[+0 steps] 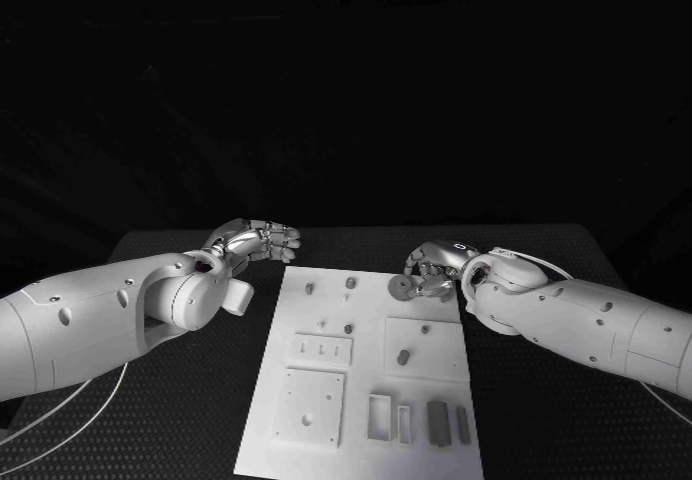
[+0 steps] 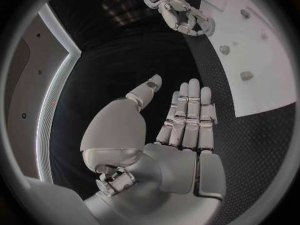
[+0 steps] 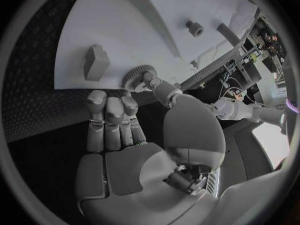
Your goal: Assemble the parts on the task board
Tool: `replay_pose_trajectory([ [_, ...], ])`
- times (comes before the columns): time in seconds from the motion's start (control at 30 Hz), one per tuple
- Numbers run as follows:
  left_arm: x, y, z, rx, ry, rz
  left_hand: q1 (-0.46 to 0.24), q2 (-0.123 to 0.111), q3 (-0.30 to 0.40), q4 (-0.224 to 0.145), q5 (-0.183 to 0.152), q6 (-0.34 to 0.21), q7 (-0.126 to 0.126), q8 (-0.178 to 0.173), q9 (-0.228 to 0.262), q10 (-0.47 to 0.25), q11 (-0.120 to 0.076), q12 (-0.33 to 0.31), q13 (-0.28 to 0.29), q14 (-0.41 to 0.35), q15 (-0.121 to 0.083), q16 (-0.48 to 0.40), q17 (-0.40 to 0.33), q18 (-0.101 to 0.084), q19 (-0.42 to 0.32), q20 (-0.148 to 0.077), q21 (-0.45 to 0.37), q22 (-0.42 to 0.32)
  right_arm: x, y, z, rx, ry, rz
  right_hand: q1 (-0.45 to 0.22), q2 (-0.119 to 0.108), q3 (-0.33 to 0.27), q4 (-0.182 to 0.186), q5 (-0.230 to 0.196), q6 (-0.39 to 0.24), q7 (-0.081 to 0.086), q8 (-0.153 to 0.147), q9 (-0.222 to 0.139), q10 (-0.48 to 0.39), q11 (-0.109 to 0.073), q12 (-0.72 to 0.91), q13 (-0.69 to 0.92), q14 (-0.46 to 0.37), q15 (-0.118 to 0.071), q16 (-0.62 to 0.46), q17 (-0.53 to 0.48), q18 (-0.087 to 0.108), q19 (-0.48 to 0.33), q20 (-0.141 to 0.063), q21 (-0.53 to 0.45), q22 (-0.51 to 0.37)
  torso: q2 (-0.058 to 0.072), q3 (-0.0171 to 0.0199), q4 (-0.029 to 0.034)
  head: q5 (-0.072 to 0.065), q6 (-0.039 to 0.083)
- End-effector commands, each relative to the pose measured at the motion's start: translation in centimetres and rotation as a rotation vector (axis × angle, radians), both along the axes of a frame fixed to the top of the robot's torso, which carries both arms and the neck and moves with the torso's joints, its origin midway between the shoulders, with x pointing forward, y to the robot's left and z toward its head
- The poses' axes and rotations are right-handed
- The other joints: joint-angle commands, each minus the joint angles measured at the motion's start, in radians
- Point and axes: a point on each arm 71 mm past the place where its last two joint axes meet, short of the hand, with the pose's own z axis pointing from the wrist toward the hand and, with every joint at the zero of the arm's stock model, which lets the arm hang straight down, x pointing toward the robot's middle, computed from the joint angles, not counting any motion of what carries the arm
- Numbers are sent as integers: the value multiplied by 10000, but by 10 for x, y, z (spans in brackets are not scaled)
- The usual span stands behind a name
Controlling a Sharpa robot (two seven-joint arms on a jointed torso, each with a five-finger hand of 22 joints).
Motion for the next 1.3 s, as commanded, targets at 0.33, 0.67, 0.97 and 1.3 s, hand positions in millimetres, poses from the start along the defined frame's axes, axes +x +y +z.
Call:
replay_pose_trajectory([
  [0.33,0,-3,1,-8,-49,-129,-38,14,73,-3,-31,-21,10,-44,13,-53,41,-66,-1,-16,44,-52,14,101,-63,33,64,14,-2,3,4,264,-648,136,-149,-165,-104,-34,37,264,199,-197,-68,-364,-43,90,-104,-29,37,43,7,630,-33,-85,85,155,0,12,-2,25,11],
  [0.67,0,-3,1,-21,-21,-177,-70,17,65,8,-32,-43,20,-62,17,-86,58,-91,-6,-24,48,-62,19,98,-67,37,64,15,-3,4,4,419,-548,204,-167,-186,-137,-42,12,197,227,-241,-82,-383,-16,104,-139,-32,62,37,5,630,-34,-90,86,145,-2,17,-12,-4,23],
  [0.97,0,-2,1,-28,-1,-180,-75,18,66,7,-32,-58,25,-73,19,-104,65,-106,-8,-29,50,-69,21,99,-71,37,64,16,-4,7,1,277,-205,313,-199,-145,-182,-35,-7,218,232,-234,-75,-399,-8,119,-175,-32,72,37,7,630,-33,-95,85,137,-1,14,-8,-20,11],
  [1.3,0,-2,1,-33,-3,-190,-73,20,69,2,-31,-64,28,-79,23,-116,71,-116,-10,-29,50,-72,24,100,-73,36,64,16,-2,6,-1,157,-29,295,-194,-114,-202,-55,-7,281,218,-203,-59,-411,-19,135,-199,-34,65,39,10,630,-39,-96,86,135,5,1,-2,-33,1],
])
